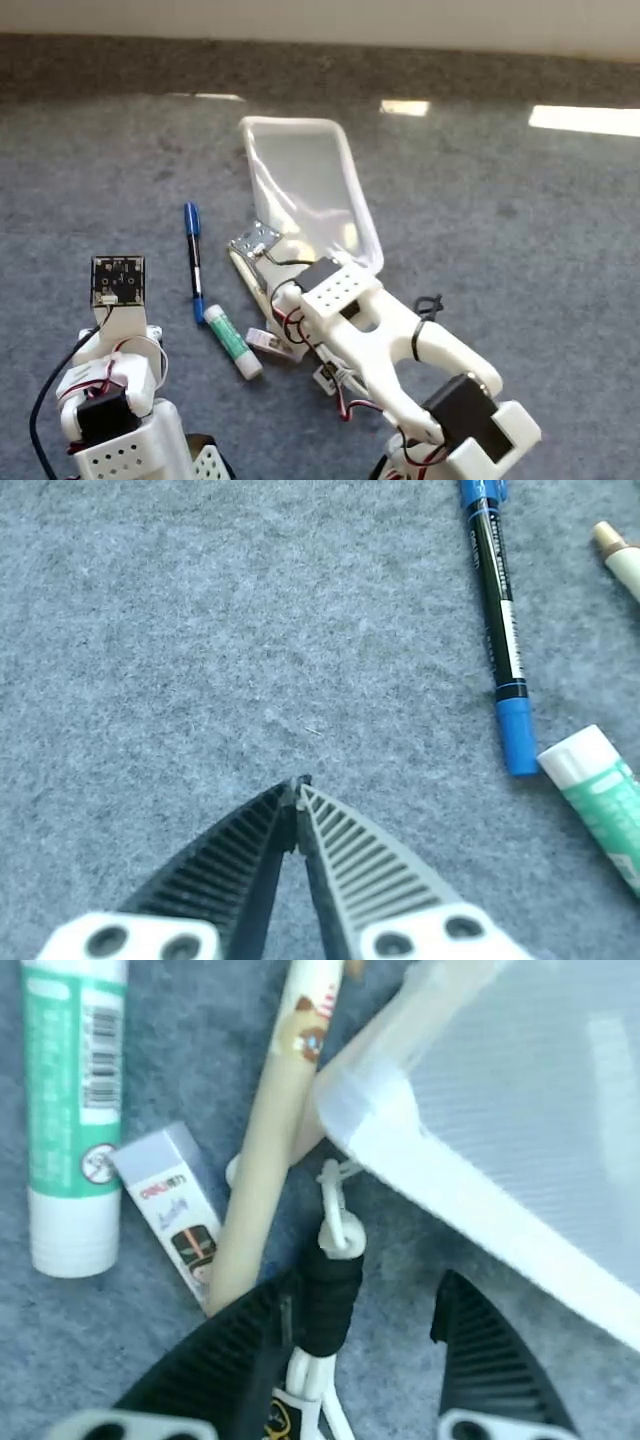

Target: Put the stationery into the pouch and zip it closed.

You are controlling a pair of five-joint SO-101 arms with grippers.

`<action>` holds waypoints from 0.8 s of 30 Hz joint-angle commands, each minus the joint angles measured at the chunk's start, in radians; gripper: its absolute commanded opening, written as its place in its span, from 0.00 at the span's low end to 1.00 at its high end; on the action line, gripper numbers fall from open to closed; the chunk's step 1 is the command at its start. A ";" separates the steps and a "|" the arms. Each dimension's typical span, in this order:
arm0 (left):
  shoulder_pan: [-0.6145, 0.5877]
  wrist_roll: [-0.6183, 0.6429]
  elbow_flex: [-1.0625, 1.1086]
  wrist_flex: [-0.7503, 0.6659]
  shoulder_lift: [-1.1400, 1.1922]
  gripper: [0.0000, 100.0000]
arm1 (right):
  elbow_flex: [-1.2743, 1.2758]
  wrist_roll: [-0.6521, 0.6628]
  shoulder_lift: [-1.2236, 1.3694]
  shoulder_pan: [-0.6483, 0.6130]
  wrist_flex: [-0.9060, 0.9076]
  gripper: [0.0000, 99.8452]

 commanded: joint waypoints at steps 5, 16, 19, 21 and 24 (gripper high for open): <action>-0.010 -0.008 -0.012 0.000 -0.002 0.00 | -0.035 -0.006 0.068 -0.004 0.004 0.20; -0.010 -0.008 -0.007 0.000 -0.002 0.00 | -0.200 -0.006 0.219 -0.002 0.134 0.03; -0.010 -0.008 -0.007 0.000 -0.002 0.00 | -0.220 -0.006 0.216 0.001 0.147 0.00; -0.010 -0.008 -0.007 0.000 -0.002 0.00 | -0.220 -0.003 0.216 0.002 0.147 0.01; -0.007 -0.008 -0.010 0.000 -0.002 0.00 | -0.219 -0.003 0.185 0.002 0.145 0.01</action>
